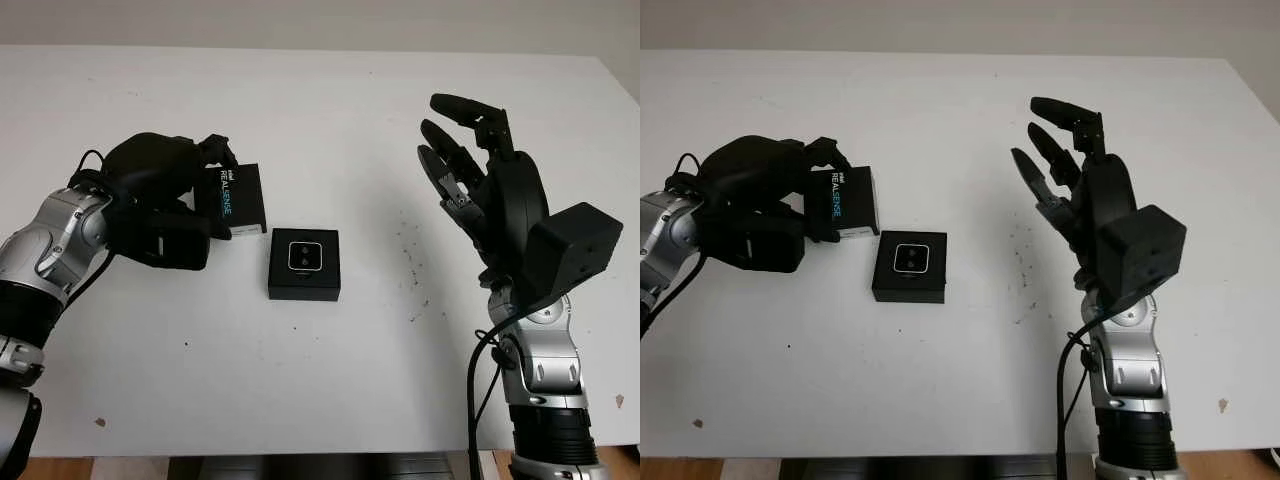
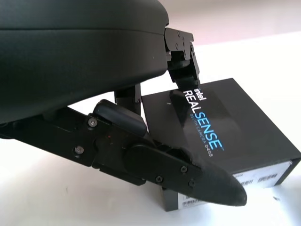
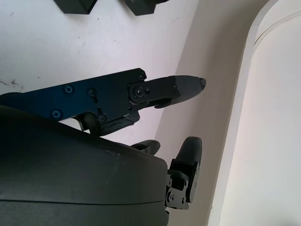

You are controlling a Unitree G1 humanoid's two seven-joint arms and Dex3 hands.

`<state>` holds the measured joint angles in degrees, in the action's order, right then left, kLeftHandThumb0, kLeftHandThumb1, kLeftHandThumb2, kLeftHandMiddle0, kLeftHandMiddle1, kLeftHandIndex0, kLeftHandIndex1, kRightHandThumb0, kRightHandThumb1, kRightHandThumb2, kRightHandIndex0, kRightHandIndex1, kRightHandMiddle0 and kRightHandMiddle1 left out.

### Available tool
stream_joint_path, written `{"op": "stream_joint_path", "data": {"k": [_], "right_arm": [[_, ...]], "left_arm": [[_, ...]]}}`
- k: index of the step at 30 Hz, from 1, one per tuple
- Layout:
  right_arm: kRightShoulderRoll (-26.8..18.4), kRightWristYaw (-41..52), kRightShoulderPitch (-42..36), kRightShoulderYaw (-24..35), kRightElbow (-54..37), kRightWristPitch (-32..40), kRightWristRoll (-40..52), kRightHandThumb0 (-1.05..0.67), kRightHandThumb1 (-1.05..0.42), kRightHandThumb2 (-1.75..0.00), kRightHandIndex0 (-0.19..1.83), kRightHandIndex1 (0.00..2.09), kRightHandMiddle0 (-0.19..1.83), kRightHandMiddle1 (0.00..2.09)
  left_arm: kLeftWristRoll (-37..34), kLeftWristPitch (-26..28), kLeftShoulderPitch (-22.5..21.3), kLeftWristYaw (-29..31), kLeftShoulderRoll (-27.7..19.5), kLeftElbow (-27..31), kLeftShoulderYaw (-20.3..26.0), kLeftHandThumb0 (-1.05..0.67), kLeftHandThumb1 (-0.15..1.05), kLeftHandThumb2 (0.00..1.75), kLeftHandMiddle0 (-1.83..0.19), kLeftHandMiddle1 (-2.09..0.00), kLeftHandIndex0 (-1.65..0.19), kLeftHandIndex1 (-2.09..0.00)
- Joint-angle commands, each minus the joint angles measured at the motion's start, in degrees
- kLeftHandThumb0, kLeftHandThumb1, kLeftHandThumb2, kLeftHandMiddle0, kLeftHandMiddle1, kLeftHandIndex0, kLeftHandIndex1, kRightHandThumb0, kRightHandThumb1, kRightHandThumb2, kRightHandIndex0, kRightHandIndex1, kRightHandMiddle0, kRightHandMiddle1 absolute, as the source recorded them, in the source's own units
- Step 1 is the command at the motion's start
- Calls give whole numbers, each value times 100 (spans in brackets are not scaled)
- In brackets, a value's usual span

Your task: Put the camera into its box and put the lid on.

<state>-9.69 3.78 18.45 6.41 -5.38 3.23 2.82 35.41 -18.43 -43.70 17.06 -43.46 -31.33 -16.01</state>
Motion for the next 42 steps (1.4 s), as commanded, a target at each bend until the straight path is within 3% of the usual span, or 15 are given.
{"op": "stream_joint_path", "data": {"k": [1, 9, 24, 31, 42], "right_arm": [[35, 23, -34, 24, 1, -35, 66, -47, -105, -18, 23, 25, -14, 120], [92, -2, -11, -21, 85, -19, 84, -51, -105, -16, 21, 27, -12, 122], [104, 34, -42, -55, 257, -297, 15, -52, -105, -15, 19, 38, -10, 127], [116, 56, -66, -68, 281, -353, -4, -51, -105, -14, 13, 51, -9, 125], [130, 63, -85, -102, 353, -363, -75, -54, -105, -13, 8, 60, -3, 115]], "left_arm": [[-333, 19, 108, 191, 14, -56, 197, -13, 94, 5, -22, -161, -18, -160], [-857, 105, -209, 417, -113, -52, 575, -16, 91, 5, -29, -147, -23, -149], [-1000, 134, -293, 562, -86, -278, 647, -15, 89, 5, -29, -153, -28, -150], [-1488, 815, -516, 1069, -41, -331, 816, -17, 88, 5, -30, -155, -27, -157], [-1961, 2000, -845, 2374, -218, 585, 944, -19, 89, 5, -24, -174, -24, -169]]}}
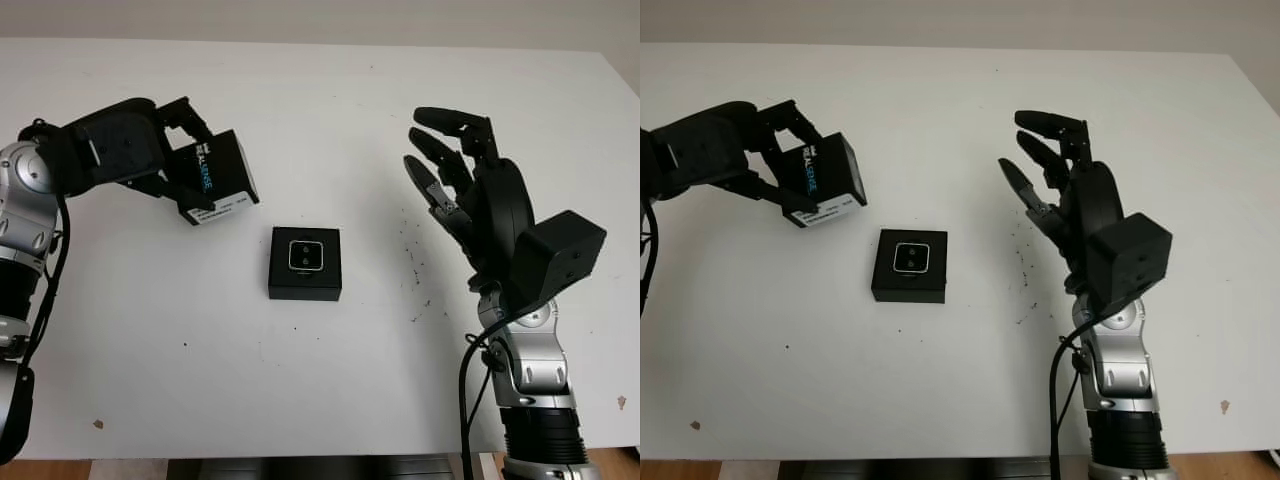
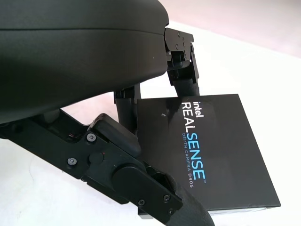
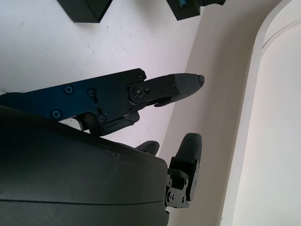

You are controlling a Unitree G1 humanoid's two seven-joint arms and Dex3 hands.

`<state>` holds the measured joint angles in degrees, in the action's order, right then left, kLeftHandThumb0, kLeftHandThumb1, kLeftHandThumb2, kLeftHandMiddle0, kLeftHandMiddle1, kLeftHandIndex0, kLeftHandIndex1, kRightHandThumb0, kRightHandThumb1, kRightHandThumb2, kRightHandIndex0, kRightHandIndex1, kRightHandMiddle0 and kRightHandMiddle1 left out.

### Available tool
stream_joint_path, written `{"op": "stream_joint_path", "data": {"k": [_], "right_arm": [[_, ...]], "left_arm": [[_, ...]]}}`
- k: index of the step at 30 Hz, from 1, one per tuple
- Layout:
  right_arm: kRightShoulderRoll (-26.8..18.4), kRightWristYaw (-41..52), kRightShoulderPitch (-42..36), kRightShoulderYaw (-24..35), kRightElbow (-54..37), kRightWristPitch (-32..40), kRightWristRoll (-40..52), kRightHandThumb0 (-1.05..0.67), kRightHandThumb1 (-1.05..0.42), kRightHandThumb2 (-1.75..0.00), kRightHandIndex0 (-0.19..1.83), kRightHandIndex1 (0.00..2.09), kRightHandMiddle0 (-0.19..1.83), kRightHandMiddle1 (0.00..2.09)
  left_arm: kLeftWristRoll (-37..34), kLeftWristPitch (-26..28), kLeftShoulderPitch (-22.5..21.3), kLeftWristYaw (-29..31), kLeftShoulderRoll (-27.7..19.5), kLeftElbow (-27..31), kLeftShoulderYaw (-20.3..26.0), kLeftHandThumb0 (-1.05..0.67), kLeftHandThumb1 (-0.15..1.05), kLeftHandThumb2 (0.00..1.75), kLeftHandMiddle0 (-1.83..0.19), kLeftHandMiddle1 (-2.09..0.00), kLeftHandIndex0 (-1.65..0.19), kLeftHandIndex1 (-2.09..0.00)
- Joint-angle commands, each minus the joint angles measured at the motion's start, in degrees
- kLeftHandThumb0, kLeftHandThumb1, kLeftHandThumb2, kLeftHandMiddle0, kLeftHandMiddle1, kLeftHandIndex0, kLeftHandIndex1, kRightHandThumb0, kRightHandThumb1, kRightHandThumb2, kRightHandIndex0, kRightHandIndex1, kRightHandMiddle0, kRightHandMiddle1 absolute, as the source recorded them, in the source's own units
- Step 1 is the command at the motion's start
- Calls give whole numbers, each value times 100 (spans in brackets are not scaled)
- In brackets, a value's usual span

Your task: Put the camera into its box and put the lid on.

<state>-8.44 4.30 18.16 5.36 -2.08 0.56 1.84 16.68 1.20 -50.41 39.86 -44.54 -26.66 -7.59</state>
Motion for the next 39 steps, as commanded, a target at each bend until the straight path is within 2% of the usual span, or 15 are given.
{"op": "stream_joint_path", "data": {"k": [1, 6, 14, 18, 26, 29, 31, 32, 39], "right_arm": [[12, 17, -57, 7, 28, -92, 37, -54, -105, -13, 8, 61, -3, 115], [9, -5, -65, 3, 34, -99, 12, -54, -105, -12, 7, 62, -2, 115], [32, -6, -67, -28, 25, -128, 11, -53, -105, -12, 7, 64, -3, 114], [46, -49, -99, -53, -39, -67, -13, -51, -105, -12, 6, 64, -3, 112], [54, -85, -105, -43, -62, -32, 1, -53, -105, -11, 6, 64, -1, 112], [63, -77, -107, -48, -69, 1, 16, -53, -105, -11, 6, 65, -2, 113], [61, -81, -113, -59, -70, -17, -16, -53, -105, -11, 6, 65, -2, 113], [62, -84, -117, -62, -76, -19, -28, -52, -105, -11, 6, 65, -2, 113], [98, -124, -115, -42, -70, -25, -29, -52, -105, -11, 6, 65, -1, 113]], "left_arm": [[-165, 88, -195, 216, -121, 156, 127, -18, 89, 5, -25, -176, -23, -171], [-152, 471, -265, 758, -291, 607, 31, -19, 90, 6, -29, -189, -21, -175], [-42, 971, -121, 1334, -409, 1443, -88, -23, 89, 5, -27, -176, -20, -172], [-17, 1029, 50, 1299, -352, 1747, -93, -23, 88, 5, -25, -179, -21, -170], [165, 1720, 208, 1071, -38, 2129, -232, -23, 90, 6, -14, -186, -17, -182], [67, 1671, 298, 904, 114, 2124, -213, -22, 91, 6, -16, -183, -17, -182], [86, 1710, 340, 825, 187, 2166, -250, -23, 91, 6, -14, -170, -16, -180], [64, 1706, 371, 792, 228, 2170, -244, -23, 91, 6, -15, -170, -17, -179], [-54, 1440, 498, 752, 394, 2064, -326, -23, 92, 6, -16, -187, -20, -177]]}}
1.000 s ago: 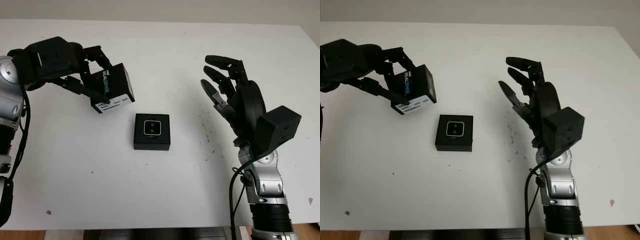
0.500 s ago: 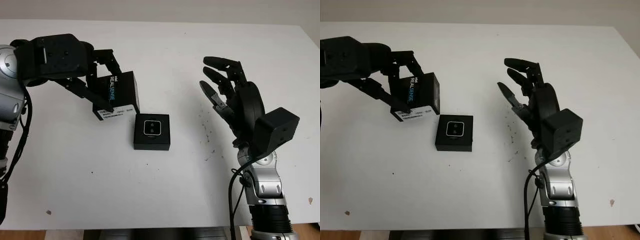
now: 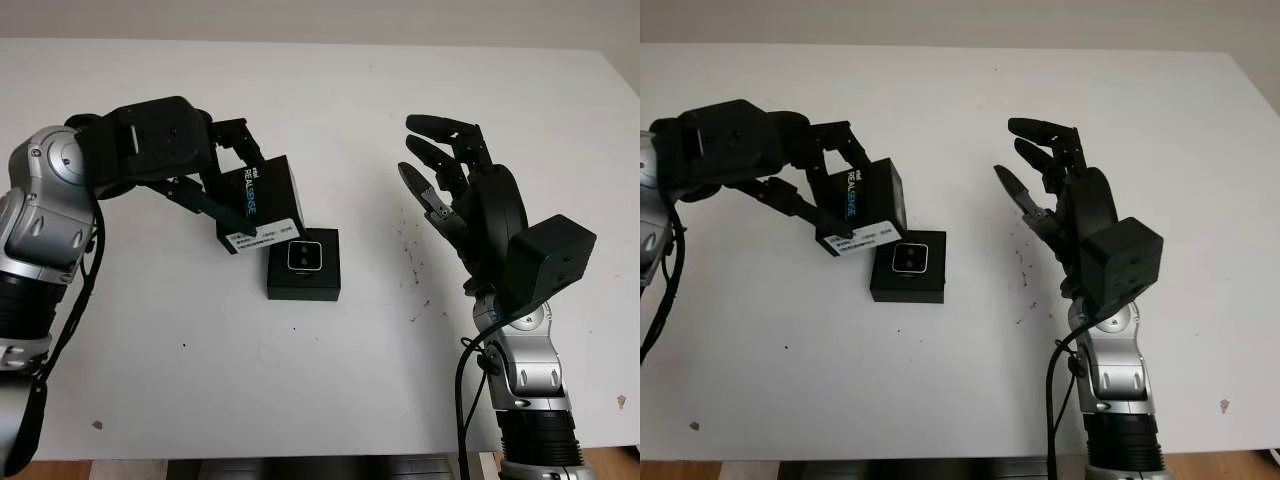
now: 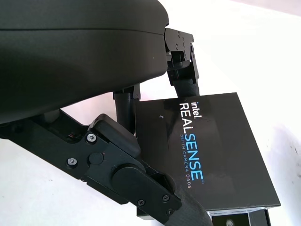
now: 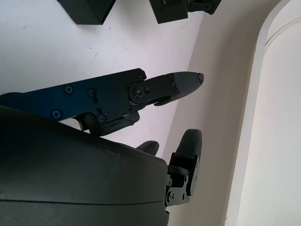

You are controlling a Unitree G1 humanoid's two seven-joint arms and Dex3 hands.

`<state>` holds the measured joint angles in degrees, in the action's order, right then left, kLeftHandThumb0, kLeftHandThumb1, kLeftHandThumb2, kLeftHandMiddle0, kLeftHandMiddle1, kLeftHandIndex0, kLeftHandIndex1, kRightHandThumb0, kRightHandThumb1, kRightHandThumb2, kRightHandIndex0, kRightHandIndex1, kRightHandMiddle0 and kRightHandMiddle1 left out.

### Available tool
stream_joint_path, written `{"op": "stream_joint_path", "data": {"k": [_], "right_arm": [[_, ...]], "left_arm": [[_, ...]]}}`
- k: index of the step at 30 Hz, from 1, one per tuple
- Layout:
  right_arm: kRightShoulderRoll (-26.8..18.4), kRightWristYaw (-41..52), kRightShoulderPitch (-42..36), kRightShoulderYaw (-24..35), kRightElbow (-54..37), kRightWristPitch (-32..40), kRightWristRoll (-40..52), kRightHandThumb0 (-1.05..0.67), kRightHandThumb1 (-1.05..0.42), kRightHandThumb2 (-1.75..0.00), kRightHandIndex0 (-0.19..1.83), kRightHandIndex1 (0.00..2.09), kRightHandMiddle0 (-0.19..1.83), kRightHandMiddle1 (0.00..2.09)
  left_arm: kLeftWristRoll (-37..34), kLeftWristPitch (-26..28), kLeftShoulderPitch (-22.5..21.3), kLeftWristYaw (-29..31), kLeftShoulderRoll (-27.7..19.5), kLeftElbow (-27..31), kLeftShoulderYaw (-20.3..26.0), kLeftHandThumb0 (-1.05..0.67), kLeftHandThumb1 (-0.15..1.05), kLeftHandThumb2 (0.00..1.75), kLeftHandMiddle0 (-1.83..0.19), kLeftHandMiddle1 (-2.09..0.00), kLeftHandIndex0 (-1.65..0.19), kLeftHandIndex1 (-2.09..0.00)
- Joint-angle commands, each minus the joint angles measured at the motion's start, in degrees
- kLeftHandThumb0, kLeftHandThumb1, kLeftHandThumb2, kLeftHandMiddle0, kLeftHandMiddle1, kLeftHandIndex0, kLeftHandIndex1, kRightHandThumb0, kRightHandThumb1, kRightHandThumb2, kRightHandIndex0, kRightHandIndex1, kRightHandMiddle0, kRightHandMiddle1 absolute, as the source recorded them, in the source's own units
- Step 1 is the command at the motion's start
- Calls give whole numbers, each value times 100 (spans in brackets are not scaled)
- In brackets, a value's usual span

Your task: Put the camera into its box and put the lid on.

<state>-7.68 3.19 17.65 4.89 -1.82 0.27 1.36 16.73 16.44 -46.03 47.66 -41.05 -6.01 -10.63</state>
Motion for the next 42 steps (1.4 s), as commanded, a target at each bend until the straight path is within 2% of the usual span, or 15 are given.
{"op": "stream_joint_path", "data": {"k": [1, 4, 9, 19, 24, 32, 35, 42], "right_arm": [[25, -10, -58, 8, -77, -8, 28, -52, -105, -11, 6, 65, -1, 113], [35, -1, -45, 8, -44, -38, 42, -52, -105, -11, 5, 65, -1, 114], [52, -17, -42, 2, -58, -31, 33, -52, -105, -11, 5, 67, -3, 117], [80, -25, -64, 7, -70, -27, 59, -52, -105, -11, 3, 69, -4, 119], [81, -12, -72, 1, -16, -112, 45, -51, -105, -11, 2, 70, -4, 119], [126, -35, -81, 7, -52, -53, 51, -52, -105, -10, 2, 71, -5, 118], [134, -57, -78, 5, -44, -60, 29, -52, -105, -10, 1, 71, -5, 118], [162, -39, -95, 14, -63, -53, 82, -52, -105, -10, 1, 72, -5, 117]], "left_arm": [[-92, -137, 84, -44, 77, -33, -15, -22, 91, 5, -18, -185, -21, -177], [-76, -143, 141, -87, 136, -16, -52, -23, 90, 5, -20, -195, -23, -182], [112, -79, 167, -73, 148, 138, -229, -26, 89, 5, -22, -201, -26, -193], [-4, 71, 205, 142, 210, 314, -293, -23, 89, 6, -18, -195, -23, -191], [-58, 115, 166, 190, 265, 310, -327, -22, 90, 6, -18, -202, -22, -200], [-23, 408, 49, 337, 344, 388, -438, -24, 90, 5, -14, -203, -20, -195], [-1, 521, 23, 377, 359, 431, -487, -25, 90, 5, -14, -206, -21, -199], [-50, 558, 51, 434, 400, 436, -509, -24, 91, 6, -16, -194, -20, -194]]}}
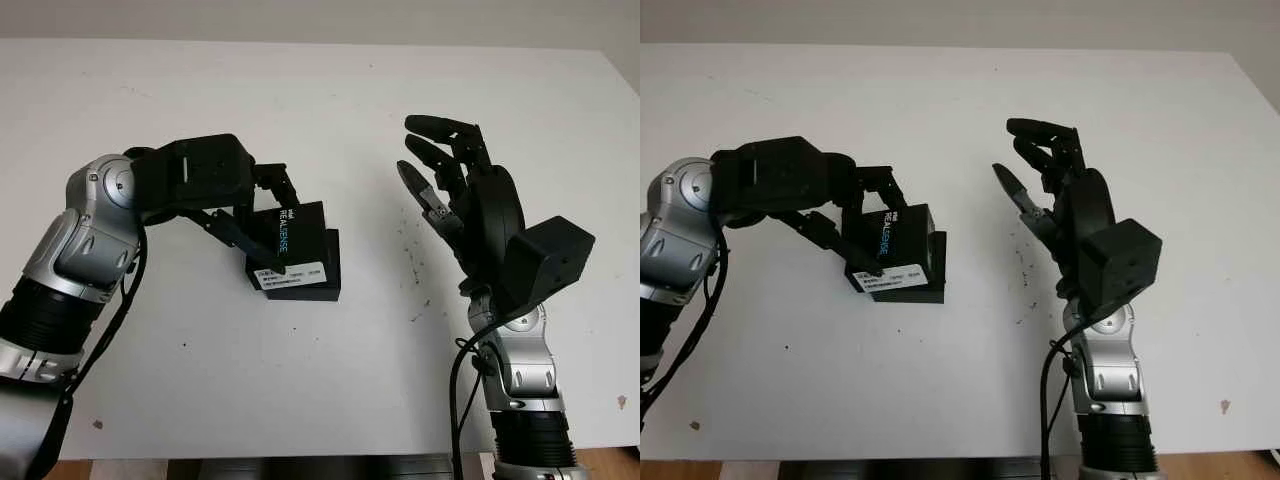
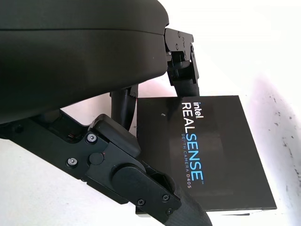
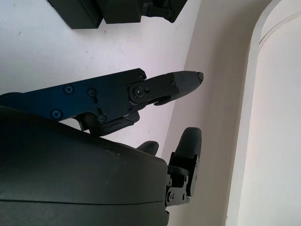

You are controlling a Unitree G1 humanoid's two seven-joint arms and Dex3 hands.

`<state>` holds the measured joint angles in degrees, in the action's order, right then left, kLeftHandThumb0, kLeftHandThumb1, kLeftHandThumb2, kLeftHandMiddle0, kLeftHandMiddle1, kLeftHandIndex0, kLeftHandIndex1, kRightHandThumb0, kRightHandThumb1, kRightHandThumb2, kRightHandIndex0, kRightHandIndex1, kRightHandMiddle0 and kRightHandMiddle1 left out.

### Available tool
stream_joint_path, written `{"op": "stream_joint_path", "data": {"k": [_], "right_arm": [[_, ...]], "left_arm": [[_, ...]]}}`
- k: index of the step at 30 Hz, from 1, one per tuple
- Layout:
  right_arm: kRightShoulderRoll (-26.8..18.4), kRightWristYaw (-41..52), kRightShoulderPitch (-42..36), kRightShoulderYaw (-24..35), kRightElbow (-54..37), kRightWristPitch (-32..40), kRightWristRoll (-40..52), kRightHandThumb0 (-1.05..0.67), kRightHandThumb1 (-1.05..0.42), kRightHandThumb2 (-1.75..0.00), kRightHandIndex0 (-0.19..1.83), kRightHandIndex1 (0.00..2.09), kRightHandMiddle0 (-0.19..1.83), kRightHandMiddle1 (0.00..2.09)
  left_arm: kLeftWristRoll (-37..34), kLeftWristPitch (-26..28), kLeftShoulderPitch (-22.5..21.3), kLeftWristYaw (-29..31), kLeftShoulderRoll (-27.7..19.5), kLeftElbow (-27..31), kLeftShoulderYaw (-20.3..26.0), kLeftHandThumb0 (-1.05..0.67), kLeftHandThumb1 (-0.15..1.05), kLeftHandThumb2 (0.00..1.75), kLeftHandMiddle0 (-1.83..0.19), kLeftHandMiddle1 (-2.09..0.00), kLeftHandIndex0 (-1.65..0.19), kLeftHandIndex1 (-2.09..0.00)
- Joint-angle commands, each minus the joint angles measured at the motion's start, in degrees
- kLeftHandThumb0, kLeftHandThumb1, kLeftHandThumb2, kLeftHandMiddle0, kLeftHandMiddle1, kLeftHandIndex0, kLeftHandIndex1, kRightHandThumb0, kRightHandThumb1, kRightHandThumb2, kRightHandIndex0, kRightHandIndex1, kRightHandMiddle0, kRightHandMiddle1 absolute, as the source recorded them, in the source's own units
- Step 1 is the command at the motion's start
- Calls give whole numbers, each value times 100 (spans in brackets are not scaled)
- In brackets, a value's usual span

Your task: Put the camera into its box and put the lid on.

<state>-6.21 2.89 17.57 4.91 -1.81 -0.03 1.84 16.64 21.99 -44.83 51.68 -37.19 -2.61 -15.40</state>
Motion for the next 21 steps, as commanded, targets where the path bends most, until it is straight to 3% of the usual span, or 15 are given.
{"op": "stream_joint_path", "data": {"k": [1, 9, 12, 21], "right_arm": [[14, -12, -90, 9, -66, -35, 24, -52, -105, -10, 1, 72, -5, 117], [21, -10, -93, 11, -60, -49, 38, -52, -105, -10, 1, 72, -4, 116], [11, -15, -92, 0, -59, -44, 16, -53, -105, -10, 1, 72, -4, 116], [25, -2, -90, -1, -63, -37, 45, -53, -105, -10, 0, 72, -4, 116]], "left_arm": [[-34, 4, -67, 33, 18, 100, -39, -24, 91, 6, -16, -194, -20, -194], [-18, -210, -53, -124, 131, 15, -47, -21, 91, 5, -17, -192, -22, -192], [-6, -250, -52, -180, 196, -15, -49, -22, 91, 5, -19, -204, -23, -193], [-65, -159, -75, -151, 301, -6, -26, -22, 92, 6, -18, -192, -21, -188]]}}
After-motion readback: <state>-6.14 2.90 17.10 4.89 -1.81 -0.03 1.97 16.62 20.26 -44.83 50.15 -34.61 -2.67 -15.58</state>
